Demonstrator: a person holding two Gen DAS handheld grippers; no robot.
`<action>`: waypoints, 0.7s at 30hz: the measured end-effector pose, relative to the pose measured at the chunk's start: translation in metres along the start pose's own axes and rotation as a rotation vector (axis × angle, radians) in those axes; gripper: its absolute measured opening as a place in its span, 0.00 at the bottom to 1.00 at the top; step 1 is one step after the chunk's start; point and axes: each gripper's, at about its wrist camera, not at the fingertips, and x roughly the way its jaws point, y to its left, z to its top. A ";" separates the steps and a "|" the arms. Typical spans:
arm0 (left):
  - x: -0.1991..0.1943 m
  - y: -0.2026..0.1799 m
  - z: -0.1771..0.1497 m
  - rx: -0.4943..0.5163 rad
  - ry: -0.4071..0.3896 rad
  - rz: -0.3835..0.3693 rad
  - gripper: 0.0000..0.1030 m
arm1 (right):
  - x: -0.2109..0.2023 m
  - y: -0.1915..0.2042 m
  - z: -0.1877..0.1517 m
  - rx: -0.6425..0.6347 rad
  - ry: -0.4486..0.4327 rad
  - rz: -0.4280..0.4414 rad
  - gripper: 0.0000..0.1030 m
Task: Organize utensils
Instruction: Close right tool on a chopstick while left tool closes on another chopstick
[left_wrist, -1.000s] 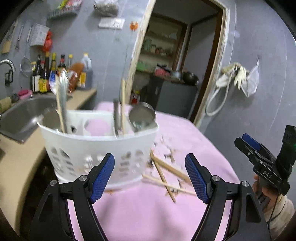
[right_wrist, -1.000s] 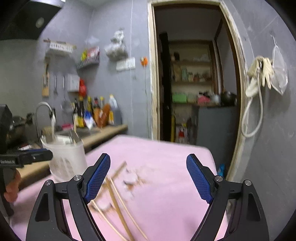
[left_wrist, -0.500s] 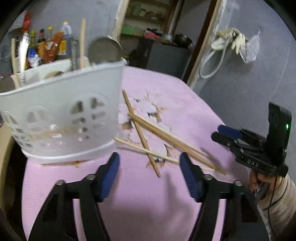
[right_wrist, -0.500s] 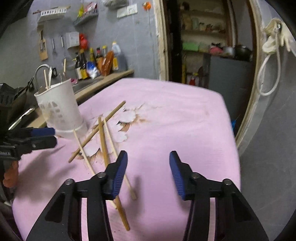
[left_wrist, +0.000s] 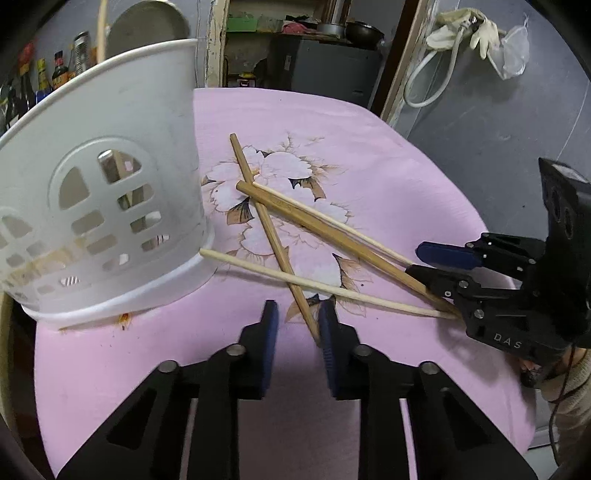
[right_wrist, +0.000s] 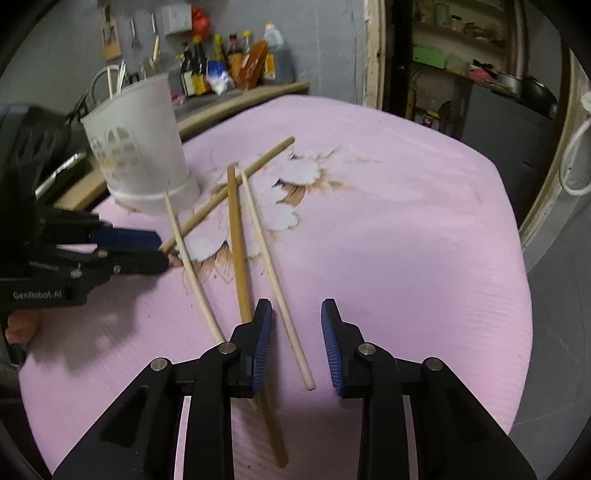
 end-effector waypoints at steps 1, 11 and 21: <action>0.000 -0.001 0.000 0.007 0.000 0.002 0.14 | 0.000 0.001 0.000 -0.005 0.001 -0.006 0.19; -0.007 0.000 -0.012 0.031 0.005 -0.013 0.04 | -0.021 -0.010 -0.012 0.078 -0.030 -0.101 0.03; -0.052 0.014 -0.066 0.067 0.027 -0.064 0.02 | -0.052 -0.004 -0.051 0.174 -0.018 -0.138 0.03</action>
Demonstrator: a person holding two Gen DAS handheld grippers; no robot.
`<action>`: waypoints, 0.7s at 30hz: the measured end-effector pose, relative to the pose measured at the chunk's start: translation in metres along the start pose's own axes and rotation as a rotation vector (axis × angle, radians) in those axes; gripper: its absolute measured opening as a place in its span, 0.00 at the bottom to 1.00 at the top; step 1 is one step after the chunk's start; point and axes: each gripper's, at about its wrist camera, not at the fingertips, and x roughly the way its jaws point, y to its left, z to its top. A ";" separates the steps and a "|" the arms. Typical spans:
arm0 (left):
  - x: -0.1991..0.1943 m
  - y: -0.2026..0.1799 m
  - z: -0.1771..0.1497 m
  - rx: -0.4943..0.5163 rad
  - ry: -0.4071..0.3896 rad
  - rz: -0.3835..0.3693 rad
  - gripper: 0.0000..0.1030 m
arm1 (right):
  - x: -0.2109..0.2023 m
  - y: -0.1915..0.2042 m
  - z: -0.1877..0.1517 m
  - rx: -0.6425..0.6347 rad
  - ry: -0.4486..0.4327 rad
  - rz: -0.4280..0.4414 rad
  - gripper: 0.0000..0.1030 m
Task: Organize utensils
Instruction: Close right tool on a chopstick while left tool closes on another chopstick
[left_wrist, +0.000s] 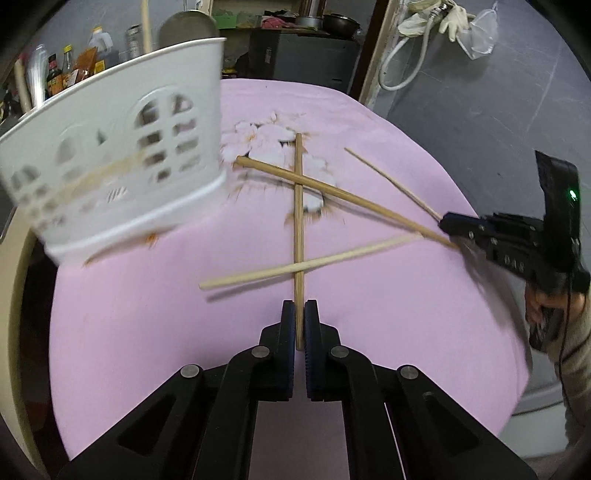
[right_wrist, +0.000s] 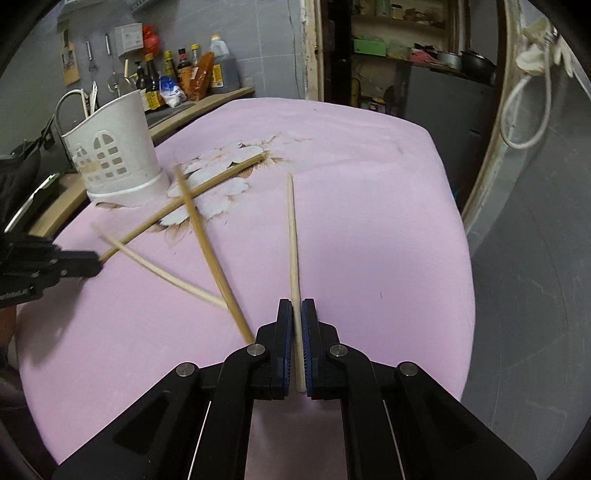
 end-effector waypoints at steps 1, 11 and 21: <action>-0.004 0.000 -0.006 0.002 0.003 -0.001 0.02 | -0.003 0.001 -0.003 0.004 0.003 -0.001 0.03; -0.016 0.000 -0.010 -0.023 0.036 -0.057 0.04 | -0.007 0.007 -0.013 0.004 0.016 -0.007 0.05; -0.017 0.043 -0.010 -0.272 -0.044 -0.158 0.28 | 0.010 0.003 0.006 -0.013 0.017 0.023 0.06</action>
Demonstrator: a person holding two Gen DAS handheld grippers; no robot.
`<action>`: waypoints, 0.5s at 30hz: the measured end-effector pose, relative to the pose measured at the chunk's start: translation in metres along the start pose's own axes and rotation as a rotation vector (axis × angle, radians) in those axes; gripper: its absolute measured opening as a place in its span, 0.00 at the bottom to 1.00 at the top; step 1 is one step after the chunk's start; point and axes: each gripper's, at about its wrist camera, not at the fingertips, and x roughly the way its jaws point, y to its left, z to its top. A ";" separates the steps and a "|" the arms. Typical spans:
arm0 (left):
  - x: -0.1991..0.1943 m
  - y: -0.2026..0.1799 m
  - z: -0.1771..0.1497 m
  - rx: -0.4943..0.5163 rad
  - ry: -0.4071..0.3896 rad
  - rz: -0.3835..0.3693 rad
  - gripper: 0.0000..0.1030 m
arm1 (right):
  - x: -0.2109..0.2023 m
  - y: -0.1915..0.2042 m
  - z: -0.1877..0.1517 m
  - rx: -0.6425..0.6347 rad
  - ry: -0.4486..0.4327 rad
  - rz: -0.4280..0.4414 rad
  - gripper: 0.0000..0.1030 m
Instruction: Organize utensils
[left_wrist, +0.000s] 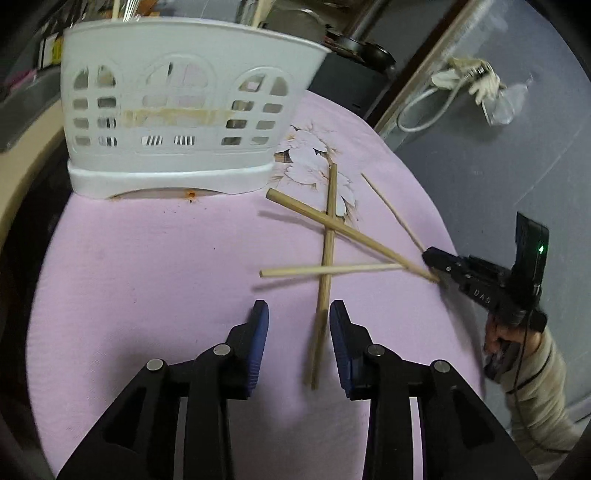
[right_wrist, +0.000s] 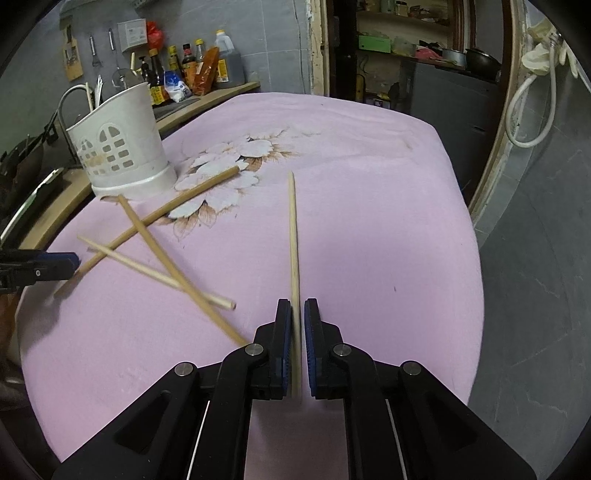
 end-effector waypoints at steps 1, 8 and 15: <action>-0.001 0.000 0.001 0.000 -0.001 0.004 0.28 | 0.001 0.000 0.001 0.001 0.000 0.003 0.06; -0.013 -0.013 0.013 0.081 -0.048 0.087 0.28 | 0.014 -0.003 0.019 -0.008 0.002 0.018 0.07; -0.004 -0.033 0.033 0.169 -0.067 0.120 0.29 | 0.033 -0.003 0.039 -0.020 0.012 0.044 0.07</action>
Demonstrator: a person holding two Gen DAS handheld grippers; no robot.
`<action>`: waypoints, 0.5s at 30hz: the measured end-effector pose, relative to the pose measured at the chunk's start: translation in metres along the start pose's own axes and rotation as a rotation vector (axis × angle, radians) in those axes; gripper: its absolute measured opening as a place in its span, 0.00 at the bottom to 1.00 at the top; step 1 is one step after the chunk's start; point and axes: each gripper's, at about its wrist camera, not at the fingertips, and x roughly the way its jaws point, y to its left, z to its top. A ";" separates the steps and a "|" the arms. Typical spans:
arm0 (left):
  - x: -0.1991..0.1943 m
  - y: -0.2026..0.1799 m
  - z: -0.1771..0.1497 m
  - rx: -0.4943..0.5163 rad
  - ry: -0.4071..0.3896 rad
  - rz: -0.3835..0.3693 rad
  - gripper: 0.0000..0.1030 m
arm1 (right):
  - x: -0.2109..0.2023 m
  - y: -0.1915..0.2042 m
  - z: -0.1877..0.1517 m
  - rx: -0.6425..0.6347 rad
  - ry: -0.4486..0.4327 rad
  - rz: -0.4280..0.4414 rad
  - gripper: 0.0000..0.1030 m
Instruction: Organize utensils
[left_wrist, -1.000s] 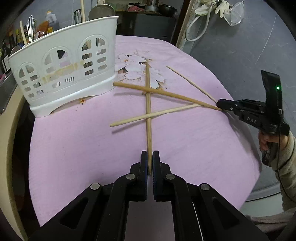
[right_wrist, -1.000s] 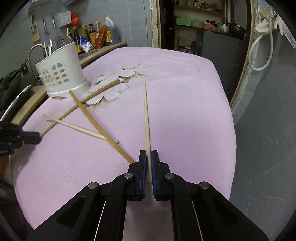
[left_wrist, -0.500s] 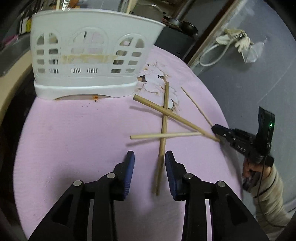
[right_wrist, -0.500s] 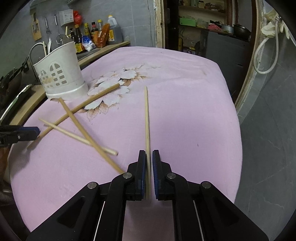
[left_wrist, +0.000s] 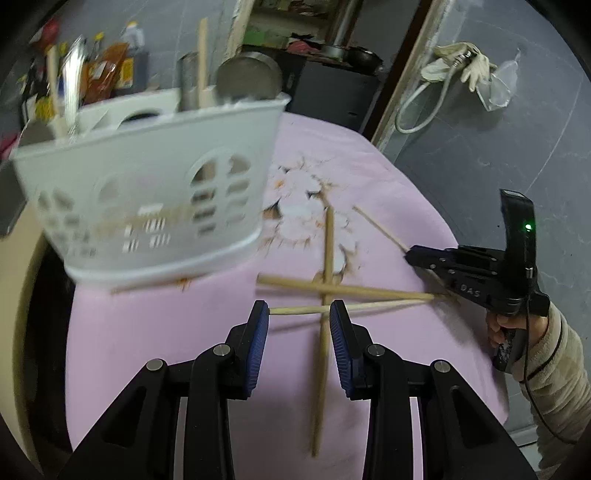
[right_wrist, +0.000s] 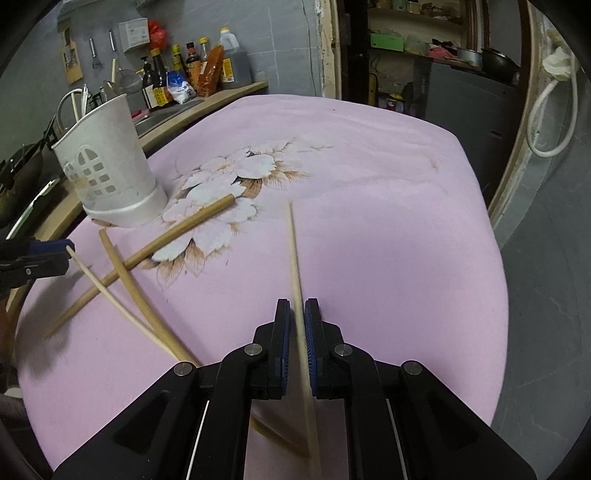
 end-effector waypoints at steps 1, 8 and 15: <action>0.001 -0.002 0.004 0.014 -0.003 0.000 0.29 | 0.002 -0.001 0.004 -0.004 0.002 0.004 0.07; 0.037 -0.028 0.039 0.115 0.028 -0.006 0.29 | 0.020 0.000 0.028 -0.050 0.033 0.026 0.07; 0.038 -0.026 0.046 0.161 0.048 -0.011 0.29 | 0.028 -0.004 0.037 -0.062 0.054 0.058 0.07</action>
